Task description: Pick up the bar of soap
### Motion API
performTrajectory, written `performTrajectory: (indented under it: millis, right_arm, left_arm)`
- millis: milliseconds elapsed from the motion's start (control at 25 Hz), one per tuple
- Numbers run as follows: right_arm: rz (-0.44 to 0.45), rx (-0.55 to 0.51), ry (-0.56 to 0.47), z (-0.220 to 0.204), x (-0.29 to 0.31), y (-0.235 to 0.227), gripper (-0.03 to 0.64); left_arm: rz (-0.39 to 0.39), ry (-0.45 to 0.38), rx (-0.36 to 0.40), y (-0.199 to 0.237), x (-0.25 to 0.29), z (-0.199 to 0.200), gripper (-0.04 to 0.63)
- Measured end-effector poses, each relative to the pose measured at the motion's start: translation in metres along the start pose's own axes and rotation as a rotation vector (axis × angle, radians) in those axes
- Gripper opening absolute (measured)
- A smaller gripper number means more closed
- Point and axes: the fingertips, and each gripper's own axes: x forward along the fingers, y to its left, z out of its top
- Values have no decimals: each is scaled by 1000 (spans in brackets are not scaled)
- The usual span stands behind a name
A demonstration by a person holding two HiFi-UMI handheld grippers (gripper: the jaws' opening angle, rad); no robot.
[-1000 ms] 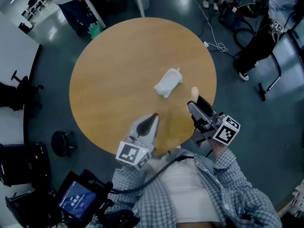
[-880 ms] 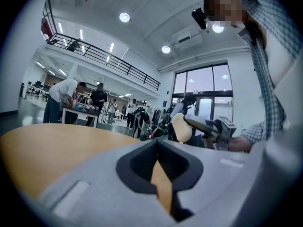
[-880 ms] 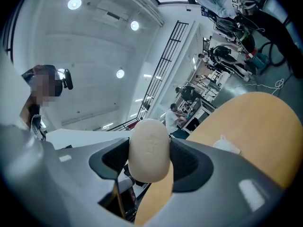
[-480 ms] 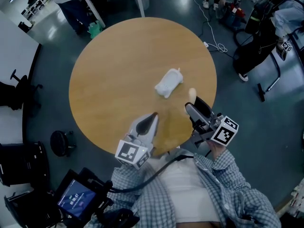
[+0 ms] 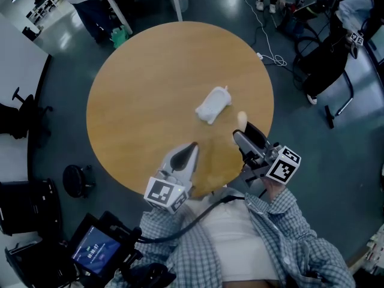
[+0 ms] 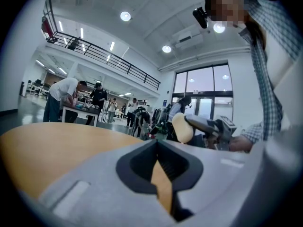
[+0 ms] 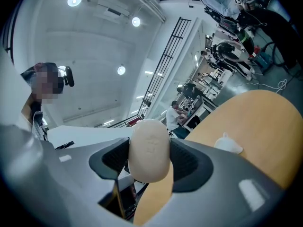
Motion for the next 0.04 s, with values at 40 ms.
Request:
performTrajectory:
  millis: [40]
  right_arm:
    - [2, 2, 0, 0, 0, 0, 273]
  left_arm:
    - [0, -1, 0, 0, 0, 0, -2]
